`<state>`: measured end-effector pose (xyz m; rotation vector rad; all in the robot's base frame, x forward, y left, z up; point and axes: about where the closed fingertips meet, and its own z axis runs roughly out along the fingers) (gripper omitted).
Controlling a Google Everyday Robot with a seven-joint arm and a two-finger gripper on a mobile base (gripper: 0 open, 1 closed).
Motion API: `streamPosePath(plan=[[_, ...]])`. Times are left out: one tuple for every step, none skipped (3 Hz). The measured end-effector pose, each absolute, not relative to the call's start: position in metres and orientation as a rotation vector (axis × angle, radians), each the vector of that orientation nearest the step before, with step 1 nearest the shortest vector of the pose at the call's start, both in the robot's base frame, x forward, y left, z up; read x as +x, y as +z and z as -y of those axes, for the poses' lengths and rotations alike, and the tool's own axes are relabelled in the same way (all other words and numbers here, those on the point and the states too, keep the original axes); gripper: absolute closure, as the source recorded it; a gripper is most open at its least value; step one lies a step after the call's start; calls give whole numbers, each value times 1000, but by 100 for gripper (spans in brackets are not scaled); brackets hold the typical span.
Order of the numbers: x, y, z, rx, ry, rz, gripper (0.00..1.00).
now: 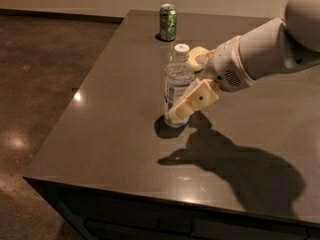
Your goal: Knock blue plastic bottle over
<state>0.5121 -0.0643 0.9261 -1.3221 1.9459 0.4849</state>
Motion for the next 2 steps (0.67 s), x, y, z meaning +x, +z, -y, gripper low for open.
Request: streamPosePath(plan=[[514,925,47,-1310,543,-1909,18],[515,926,38,-1288,581,-1898,41]])
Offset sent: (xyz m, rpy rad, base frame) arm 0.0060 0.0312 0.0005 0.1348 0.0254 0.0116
